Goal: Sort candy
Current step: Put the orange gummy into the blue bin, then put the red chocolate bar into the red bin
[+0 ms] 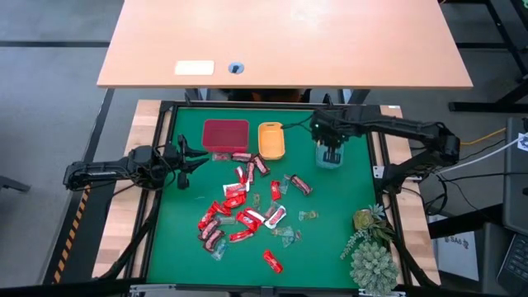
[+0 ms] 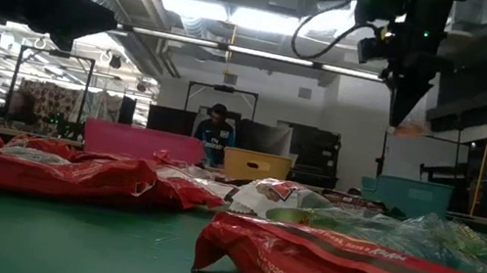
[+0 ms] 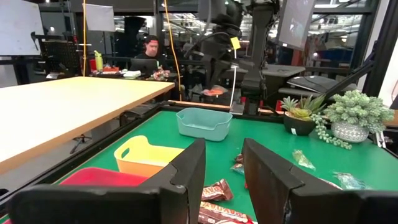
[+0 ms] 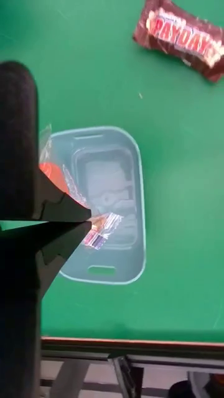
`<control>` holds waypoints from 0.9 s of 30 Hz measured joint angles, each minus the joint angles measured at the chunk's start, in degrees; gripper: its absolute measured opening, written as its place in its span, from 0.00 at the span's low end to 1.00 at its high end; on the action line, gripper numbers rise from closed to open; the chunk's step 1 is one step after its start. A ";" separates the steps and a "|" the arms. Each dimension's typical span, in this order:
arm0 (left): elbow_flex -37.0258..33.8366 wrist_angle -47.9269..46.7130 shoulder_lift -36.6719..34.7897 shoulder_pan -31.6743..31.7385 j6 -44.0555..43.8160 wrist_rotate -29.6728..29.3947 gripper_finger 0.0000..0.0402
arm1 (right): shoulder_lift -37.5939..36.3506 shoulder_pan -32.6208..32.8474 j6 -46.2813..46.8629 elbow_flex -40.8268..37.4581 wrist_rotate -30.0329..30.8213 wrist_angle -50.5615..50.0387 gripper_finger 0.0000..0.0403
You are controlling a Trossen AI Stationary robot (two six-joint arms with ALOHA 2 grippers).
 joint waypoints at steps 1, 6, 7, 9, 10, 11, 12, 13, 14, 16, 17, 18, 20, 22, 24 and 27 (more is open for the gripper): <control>0.00 0.00 0.00 -0.01 0.00 0.00 0.26 | 0.00 -0.54 0.00 0.00 -0.02 -0.04 0.00; -0.01 0.00 0.01 -0.01 0.00 -0.01 0.26 | 0.00 -2.07 0.00 0.00 -0.04 -0.02 0.00; 0.00 0.00 -0.01 0.00 0.00 -0.02 0.26 | 0.00 -2.30 0.00 0.00 -0.06 -0.06 0.00; 0.00 0.00 -0.01 -0.01 0.00 -0.02 0.26 | 0.00 -2.25 0.00 0.00 -0.07 -0.36 0.00; 0.00 0.00 -0.01 0.00 0.00 -0.02 0.26 | 0.00 -2.25 0.00 -0.02 -0.07 -0.42 0.00; -0.01 0.00 0.00 -0.02 0.00 -0.02 0.26 | 0.00 -2.25 0.00 -0.02 -0.07 -0.40 0.00; 0.00 0.00 0.00 -0.01 0.00 -0.02 0.26 | 0.00 -2.23 0.00 -0.02 -0.07 -0.40 0.00; -0.01 0.00 -0.01 0.00 0.00 -0.02 0.26 | 0.00 -2.23 0.00 -0.02 -0.07 -0.40 0.00; -0.02 0.00 0.01 -0.02 0.01 -0.01 0.26 | 0.00 -2.21 0.00 -0.02 -0.07 -0.40 0.00; -0.01 0.00 0.01 0.00 0.00 -0.02 0.26 | 0.00 -2.21 -0.02 -0.02 -0.07 -0.40 0.02; 0.00 0.00 0.01 -0.01 0.01 -0.02 0.26 | 0.00 -2.21 -0.02 -0.02 -0.09 -0.40 0.04; -0.01 0.00 -0.01 -0.01 0.00 -0.02 0.26 | 0.00 -2.21 -0.02 -0.02 -0.07 -0.40 0.06; -0.02 0.00 -0.01 -0.02 0.02 -0.02 0.26 | 0.00 -2.21 -0.02 -0.02 -0.08 -0.40 0.11; -0.02 0.00 -0.01 -0.02 0.02 -0.02 0.26 | 0.00 -2.21 -0.02 -0.02 -0.07 -0.38 0.16; -0.01 0.00 0.01 0.00 0.01 -0.02 0.26 | 0.00 -2.21 -0.02 -0.02 -0.04 -0.35 0.21; -0.01 0.35 0.00 0.00 -2.90 -0.02 0.26 | 0.00 -2.21 -0.02 -0.02 -0.07 -0.34 0.26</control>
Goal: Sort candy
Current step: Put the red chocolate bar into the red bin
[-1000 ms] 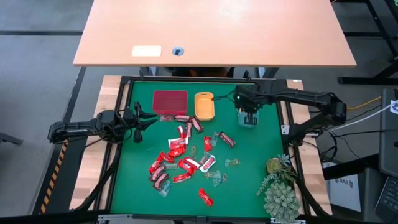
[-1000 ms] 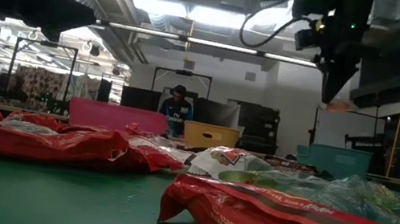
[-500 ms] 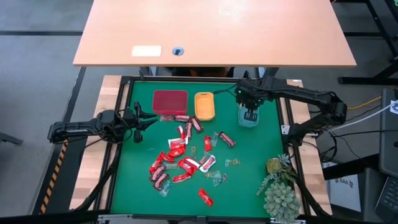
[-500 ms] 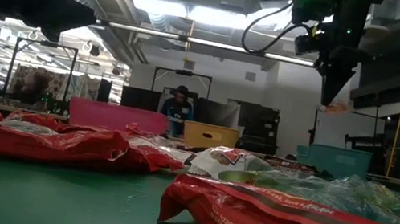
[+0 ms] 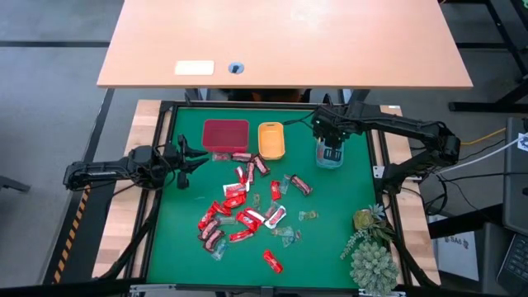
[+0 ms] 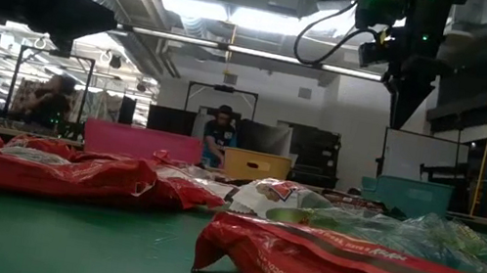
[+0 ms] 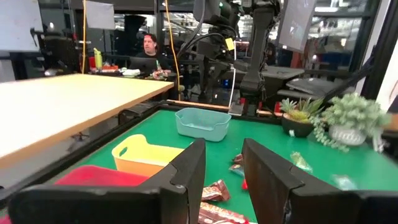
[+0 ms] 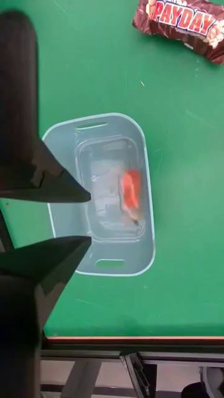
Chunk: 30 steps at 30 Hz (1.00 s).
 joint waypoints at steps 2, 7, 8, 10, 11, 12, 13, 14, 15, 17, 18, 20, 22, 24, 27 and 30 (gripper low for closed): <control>0.01 1.53 -0.01 0.00 -3.87 -0.01 0.26 | 0.00 0.00 0.00 -0.02 0.00 0.12 0.28; 0.01 9.17 1.11 -0.04 -12.91 -0.01 0.26 | 0.00 0.00 -0.01 -0.02 0.00 0.52 0.30; 0.01 10.96 1.69 -0.17 -13.47 -0.01 0.26 | 0.00 0.00 -0.01 -0.02 -0.02 0.55 0.29; 0.01 15.03 3.40 -0.89 -13.57 -0.03 0.26 | 0.00 0.00 -0.02 -0.03 -0.02 0.60 0.29; 0.01 17.18 4.56 -1.36 -13.36 -0.02 0.26 | 0.00 0.00 0.00 -0.03 -0.02 0.71 0.29; 0.01 19.57 5.88 -1.94 -13.18 -0.05 0.26 | 0.00 0.00 -0.01 -0.04 -0.02 0.96 0.29; 0.10 21.61 7.26 -2.51 -13.10 -0.05 0.26 | 0.00 0.00 0.00 -0.04 -0.02 1.31 0.29; 0.43 22.95 8.81 -3.14 -13.06 -0.25 0.26 | 0.00 0.00 -0.02 -0.04 -0.02 1.71 0.29; 1.01 23.44 10.43 -3.76 -13.01 -0.68 0.26 | 0.00 0.00 -0.02 -0.04 -0.02 2.04 0.29; 2.48 23.30 13.77 -5.01 -13.34 -2.00 0.26 | 0.00 0.00 -0.02 -0.04 -0.02 2.43 0.29; 3.42 23.28 15.71 -5.66 -14.19 -2.75 0.26 | 0.00 0.00 -0.02 -0.04 -0.02 2.71 0.29; 5.57 23.19 19.80 -6.88 -16.87 -3.81 0.26 | 0.00 0.00 -0.02 -0.04 -0.03 3.27 0.29; 8.20 22.20 23.97 -7.97 -19.27 -4.46 0.26 | 0.00 0.00 -0.02 -0.04 -0.04 3.22 0.29; 11.09 20.22 28.09 -8.92 -22.91 -5.61 0.26 | 0.00 0.00 -0.02 -0.04 -0.04 3.22 0.29; 15.26 15.05 33.61 -9.76 -31.49 -7.03 0.26 | 0.00 0.00 -0.02 -0.04 -0.04 3.26 0.29; 18.27 10.37 38.43 -10.10 -40.48 -7.15 0.26 | 0.00 0.00 -0.02 -0.04 -0.05 3.38 0.29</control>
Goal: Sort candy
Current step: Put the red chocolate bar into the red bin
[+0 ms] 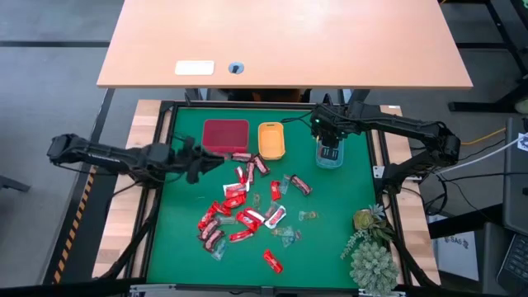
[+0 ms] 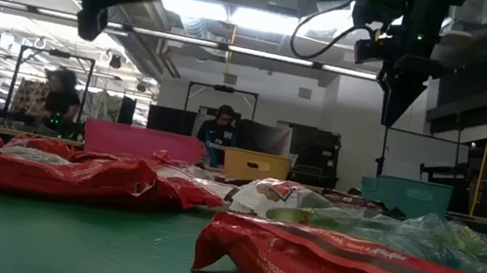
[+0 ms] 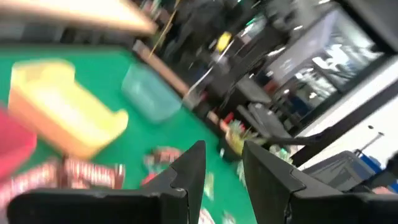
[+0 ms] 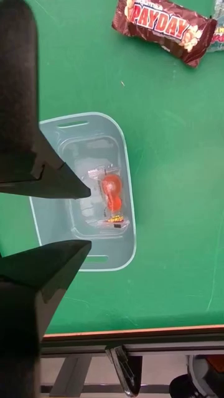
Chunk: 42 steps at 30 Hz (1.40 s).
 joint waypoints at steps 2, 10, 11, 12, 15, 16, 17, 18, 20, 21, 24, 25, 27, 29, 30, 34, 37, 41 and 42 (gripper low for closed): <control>1.22 -2.34 3.02 0.00 -5.80 0.02 0.26 | 0.00 0.00 0.00 0.00 -0.02 0.14 0.29; 1.40 -3.60 14.56 0.00 -23.50 0.96 0.26 | 0.00 0.00 0.00 0.00 -0.04 2.93 0.29; 1.40 -3.60 15.91 0.00 -24.60 1.54 0.26 | 0.00 0.00 0.00 0.00 -0.02 3.15 0.29; 1.40 -3.58 17.24 0.00 -25.73 1.99 0.26 | 0.00 0.00 0.00 0.00 -0.03 3.17 0.29; 1.40 -3.56 20.79 0.00 -28.39 2.22 0.26 | 0.00 0.00 0.00 0.00 -0.03 3.18 0.29; 1.40 -3.45 21.85 0.00 -28.52 2.19 0.26 | 0.00 0.00 0.00 0.00 -0.02 3.19 0.29; 1.40 -3.36 22.85 0.00 -28.54 2.19 0.26 | 0.00 0.00 0.00 0.00 -0.03 3.19 0.29; 1.40 -3.18 23.87 0.00 -28.66 2.20 0.26 | 0.00 0.00 0.00 0.00 -0.04 3.19 0.29; 1.40 -2.53 25.77 0.00 -30.25 2.20 0.26 | 0.00 0.00 0.00 0.00 -0.02 3.19 0.29; 1.40 -2.43 26.64 0.00 -31.26 2.20 0.26 | 0.00 0.00 0.00 0.00 -0.02 3.19 0.29; 1.40 -2.27 29.33 0.00 -33.73 2.20 0.26 | 0.00 0.00 0.00 0.00 -0.03 3.19 0.29; 1.40 -1.45 30.25 0.00 -34.39 2.20 0.26 | 0.00 0.00 0.00 0.00 -0.04 3.19 0.29; 1.40 1.67 31.91 0.00 -34.46 2.20 0.26 | 0.00 0.00 0.00 0.00 -0.02 3.19 0.29; 2.02 3.42 33.76 0.00 -34.50 2.18 0.26 | 0.00 0.00 0.01 0.00 -0.02 3.19 0.29; 2.63 3.32 34.76 0.00 -34.57 2.20 0.26 | 0.00 0.00 0.00 0.00 -0.03 3.19 0.29; 6.60 2.16 39.32 0.00 -34.63 2.20 0.26 | 0.00 0.02 0.00 0.00 -0.03 3.19 0.29; 10.32 -0.83 42.37 0.00 -34.63 2.20 0.26 | 0.00 0.02 0.00 0.00 -0.02 3.21 0.29; 14.11 -7.05 44.61 0.00 -34.64 3.77 0.26 | 0.00 0.02 0.00 0.00 -0.02 3.19 0.29; 14.65 -8.55 44.75 0.00 -34.66 4.47 0.26 | 0.00 0.02 0.01 0.00 -0.04 3.19 0.29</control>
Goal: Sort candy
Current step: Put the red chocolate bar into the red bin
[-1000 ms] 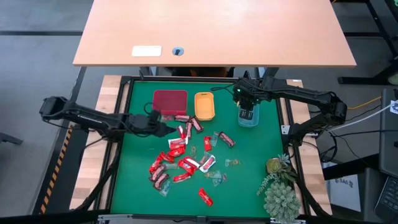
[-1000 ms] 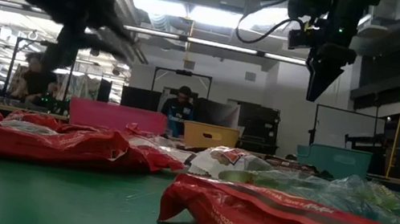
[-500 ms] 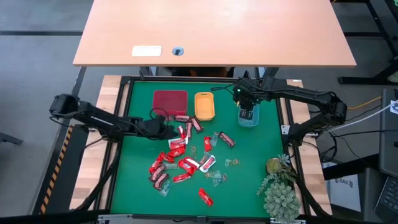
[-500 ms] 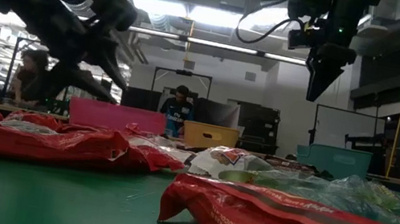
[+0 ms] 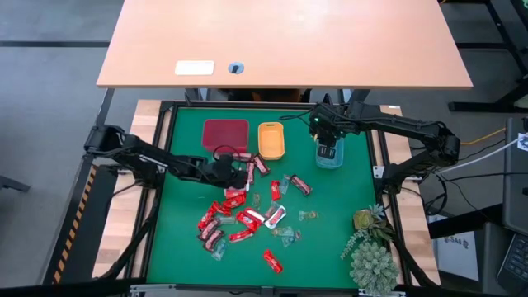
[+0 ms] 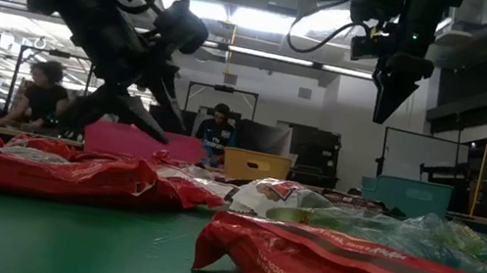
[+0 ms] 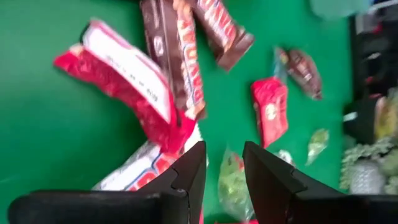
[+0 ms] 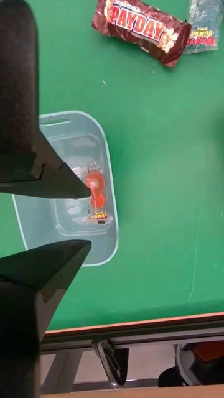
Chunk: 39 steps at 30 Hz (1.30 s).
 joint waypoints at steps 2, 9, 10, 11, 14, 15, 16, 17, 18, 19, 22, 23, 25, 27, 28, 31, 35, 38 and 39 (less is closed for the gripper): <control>0.59 -2.30 0.01 0.00 -1.19 1.21 0.26 | 0.00 0.00 -0.01 0.00 0.02 0.02 0.29; 0.66 -4.94 0.02 0.01 -4.16 2.61 0.26 | 0.00 -0.01 -0.01 0.00 0.02 0.00 0.29; 0.66 -5.70 0.02 0.11 -4.31 1.76 0.26 | 0.00 0.00 -0.01 0.00 0.02 0.02 0.29; 0.66 -6.34 0.02 0.29 -4.35 0.81 0.26 | 0.00 0.00 -0.01 0.00 0.00 0.02 0.29; 0.66 -6.58 0.02 1.14 -4.45 -1.16 0.26 | 0.00 0.00 -0.01 0.00 0.01 0.00 0.29; 0.66 -6.54 0.02 1.39 -4.43 -1.67 0.26 | 0.00 -0.01 -0.01 0.00 0.02 0.02 0.29; 0.66 -6.50 0.02 1.63 -4.39 -2.07 0.26 | 0.00 -0.02 -0.01 0.00 0.01 0.02 0.29; 0.66 -6.54 0.02 1.82 -4.26 -2.46 0.26 | 0.00 0.00 -0.01 0.00 0.02 0.02 0.29; 0.66 -6.69 0.02 1.97 -4.05 -2.61 0.26 | 0.00 0.00 -0.01 0.00 0.02 0.02 0.29; 0.66 -6.75 0.12 2.07 -4.04 -2.64 0.26 | 0.00 -0.01 -0.01 0.00 0.02 0.01 0.29; 0.66 -6.58 1.43 2.06 -4.07 -2.57 0.26 | 0.00 0.00 -0.01 0.00 0.02 0.02 0.29; 0.66 -6.33 2.15 2.04 -4.11 -2.52 0.26 | 0.00 0.00 -0.01 0.00 0.00 0.02 0.29; 0.66 -5.62 3.64 2.01 -5.03 -1.73 0.26 | 0.00 0.00 -0.01 0.00 0.01 0.08 0.29; 0.64 -5.11 5.00 2.01 -5.69 -0.90 0.26 | 0.00 0.00 0.00 0.00 -0.02 0.27 0.29; 0.64 -4.61 5.51 2.01 -5.74 -0.93 0.26 | 0.00 0.00 -0.01 0.00 -0.03 0.31 0.29; 0.64 -4.19 6.10 2.01 -5.76 -0.98 0.26 | 0.00 0.00 -0.01 0.00 -0.02 0.33 0.29; 0.64 -4.29 6.25 2.01 -5.76 -1.22 0.24 | 0.00 0.00 -0.01 0.00 -0.02 1.04 0.29; 0.64 -4.36 6.25 1.97 -5.76 -2.07 0.20 | 0.00 0.00 -0.01 0.00 -0.02 1.56 0.29; 0.64 -4.42 6.25 1.98 -5.75 -2.41 0.19 | 0.00 0.00 -0.01 0.00 -0.02 1.62 0.29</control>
